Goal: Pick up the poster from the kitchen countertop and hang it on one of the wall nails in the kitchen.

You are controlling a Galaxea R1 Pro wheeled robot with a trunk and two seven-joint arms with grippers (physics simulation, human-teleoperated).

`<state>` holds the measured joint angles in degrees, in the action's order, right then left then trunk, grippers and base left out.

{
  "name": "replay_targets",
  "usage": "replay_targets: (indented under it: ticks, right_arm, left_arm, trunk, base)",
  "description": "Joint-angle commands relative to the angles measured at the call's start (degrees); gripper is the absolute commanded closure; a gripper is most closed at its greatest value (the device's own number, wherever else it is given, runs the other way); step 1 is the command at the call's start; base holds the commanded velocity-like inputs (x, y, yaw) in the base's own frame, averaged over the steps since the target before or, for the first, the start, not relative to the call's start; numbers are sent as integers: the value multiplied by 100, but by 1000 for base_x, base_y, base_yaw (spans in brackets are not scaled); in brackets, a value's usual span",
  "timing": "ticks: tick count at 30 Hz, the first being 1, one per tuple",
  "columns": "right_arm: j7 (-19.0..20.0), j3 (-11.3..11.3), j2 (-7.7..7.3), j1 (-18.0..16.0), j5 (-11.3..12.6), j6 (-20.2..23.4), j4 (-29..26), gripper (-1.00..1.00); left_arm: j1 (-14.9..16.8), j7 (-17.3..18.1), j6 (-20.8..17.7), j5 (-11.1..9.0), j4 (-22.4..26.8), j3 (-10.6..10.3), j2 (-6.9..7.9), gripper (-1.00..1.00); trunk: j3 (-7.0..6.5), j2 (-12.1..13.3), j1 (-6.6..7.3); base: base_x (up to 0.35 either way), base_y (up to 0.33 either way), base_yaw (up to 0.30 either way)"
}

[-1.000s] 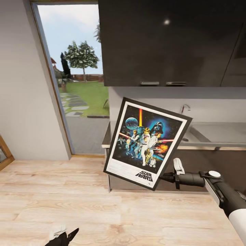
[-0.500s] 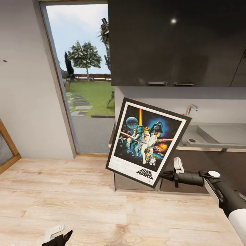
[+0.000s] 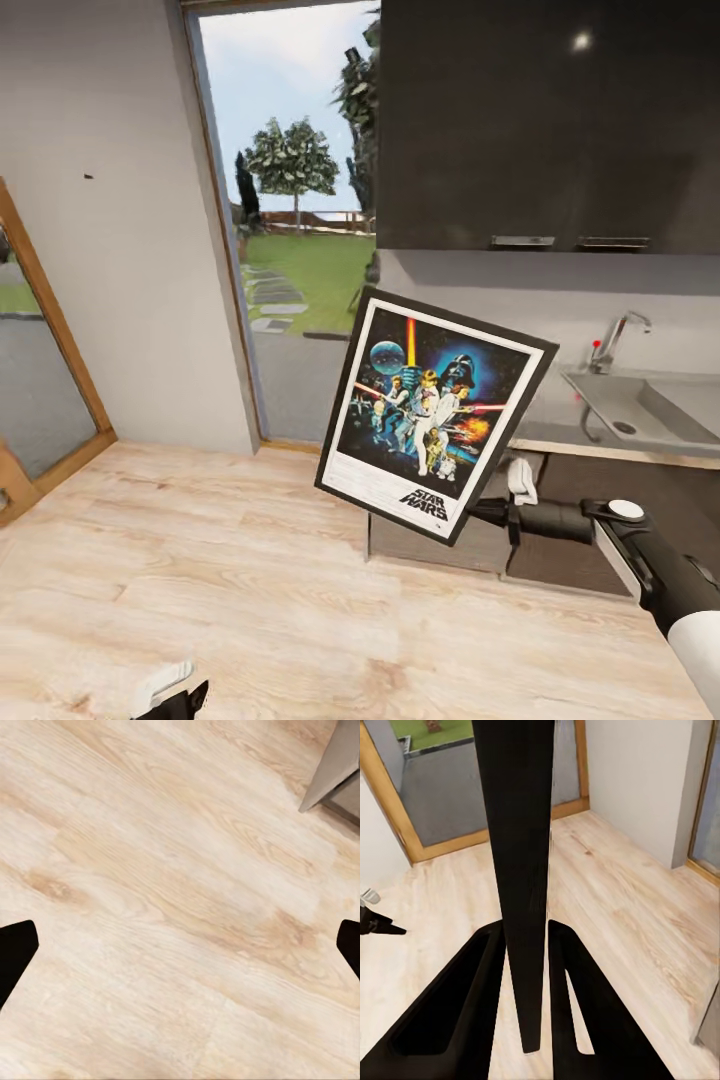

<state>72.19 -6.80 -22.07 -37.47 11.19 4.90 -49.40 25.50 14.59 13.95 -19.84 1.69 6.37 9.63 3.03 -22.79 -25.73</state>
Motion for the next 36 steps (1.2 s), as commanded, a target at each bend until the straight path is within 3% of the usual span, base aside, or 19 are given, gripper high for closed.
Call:
replay_targets:
  ticks: [1, 13, 36]
  right_arm:
    - [10, -22, -8, -6, 59, 63, 0, 100]
    - [5, -23, -8, -6, 59, 63, 0, 100]
    - [-3, -23, 52, -6, 59, 46, 0, 100]
  left_arm:
    - [8, 40, 9, -11, -11, 46, -1, -100]
    - [8, 49, 20, -11, -10, 48, -5, -100]
    - [8, 65, 15, -11, -7, 46, -5, -100]
  trunk:
    - [18, -13, -5]
    - [70, -13, -5]
    - [100, -13, -5]
  base:
    - [196, 207, 251]
    - [156, 258, 232]
    - [122, 317, 50]
